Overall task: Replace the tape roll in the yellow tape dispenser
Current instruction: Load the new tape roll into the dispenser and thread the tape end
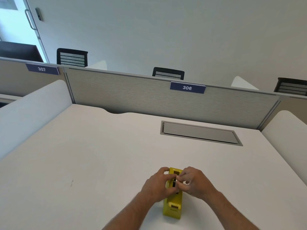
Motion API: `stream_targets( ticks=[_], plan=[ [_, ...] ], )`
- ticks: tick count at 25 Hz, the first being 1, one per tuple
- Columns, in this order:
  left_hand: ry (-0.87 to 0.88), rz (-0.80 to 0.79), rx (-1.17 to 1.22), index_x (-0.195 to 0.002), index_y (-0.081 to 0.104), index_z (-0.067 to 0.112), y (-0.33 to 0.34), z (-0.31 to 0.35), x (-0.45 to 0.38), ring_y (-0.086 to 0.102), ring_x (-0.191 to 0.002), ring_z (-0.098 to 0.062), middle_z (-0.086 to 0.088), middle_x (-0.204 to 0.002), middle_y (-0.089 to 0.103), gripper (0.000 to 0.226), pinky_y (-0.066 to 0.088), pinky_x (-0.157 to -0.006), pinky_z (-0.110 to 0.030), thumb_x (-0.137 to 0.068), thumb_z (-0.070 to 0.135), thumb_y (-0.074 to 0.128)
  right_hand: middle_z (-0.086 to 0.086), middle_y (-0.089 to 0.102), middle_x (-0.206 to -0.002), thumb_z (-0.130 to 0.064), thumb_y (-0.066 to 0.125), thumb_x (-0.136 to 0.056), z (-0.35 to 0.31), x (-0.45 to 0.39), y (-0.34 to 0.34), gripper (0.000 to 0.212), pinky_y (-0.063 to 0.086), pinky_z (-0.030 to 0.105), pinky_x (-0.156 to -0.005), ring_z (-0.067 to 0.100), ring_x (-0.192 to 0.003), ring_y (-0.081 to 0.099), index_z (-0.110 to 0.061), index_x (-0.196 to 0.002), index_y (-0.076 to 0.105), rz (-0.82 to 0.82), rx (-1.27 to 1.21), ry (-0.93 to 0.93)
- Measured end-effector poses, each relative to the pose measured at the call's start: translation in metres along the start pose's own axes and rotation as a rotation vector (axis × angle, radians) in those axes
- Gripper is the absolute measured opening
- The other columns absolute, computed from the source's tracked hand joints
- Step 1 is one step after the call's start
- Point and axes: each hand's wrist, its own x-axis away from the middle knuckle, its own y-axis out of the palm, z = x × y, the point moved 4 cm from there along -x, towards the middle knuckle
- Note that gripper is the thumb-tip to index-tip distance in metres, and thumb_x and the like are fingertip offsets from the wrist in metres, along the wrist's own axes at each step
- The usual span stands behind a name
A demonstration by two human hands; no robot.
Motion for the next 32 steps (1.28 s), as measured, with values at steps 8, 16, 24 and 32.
stream_targets(
  ticks=[8,16,24,32],
  plan=[
    [0.003,-0.002,-0.002,-0.135,0.051,0.044,-0.0026,0.0022,0.0013,0.054,-0.121,-0.016,0.013,-0.154,0.033,0.060,0.050,-0.093,-0.035,-0.082,0.071,0.056,-0.008,0.069,-0.077,-0.033,0.066,-0.083,-0.0019,0.0010,0.0000,0.015,0.052,0.030,-0.060,0.006,-0.073,0.055,-0.025,-0.084,0.078,0.001,-0.002,-0.017],
    [-0.004,-0.003,0.002,-0.134,0.051,0.046,-0.0026,0.0013,0.0007,0.055,-0.119,-0.016,0.014,-0.153,0.033,0.059,0.049,-0.092,-0.034,-0.081,0.073,0.055,-0.011,0.066,-0.080,-0.039,0.064,-0.085,-0.0001,0.0027,-0.0002,0.018,0.051,0.028,-0.062,0.006,-0.075,0.054,-0.027,-0.089,0.077,-0.023,-0.018,-0.035],
    [-0.006,-0.014,0.015,-0.132,0.051,0.047,-0.0019,0.0007,-0.0003,0.055,-0.118,-0.016,0.014,-0.153,0.033,0.056,0.049,-0.092,-0.034,-0.081,0.069,0.058,-0.008,0.066,-0.086,-0.033,0.066,-0.089,0.0013,0.0029,0.0001,0.014,0.044,0.017,-0.065,0.005,-0.080,0.053,-0.025,-0.094,0.077,-0.054,-0.004,-0.050],
    [0.002,-0.025,-0.036,-0.134,0.046,0.049,-0.0009,-0.0013,-0.0012,0.054,-0.121,-0.017,0.015,-0.153,0.031,0.062,0.048,-0.090,-0.035,-0.078,0.074,0.056,-0.015,0.069,-0.092,-0.043,0.064,-0.087,0.0022,0.0074,-0.0016,0.019,0.052,0.022,-0.068,0.007,-0.083,0.055,-0.030,-0.097,0.073,-0.052,-0.004,-0.068]
  ],
)
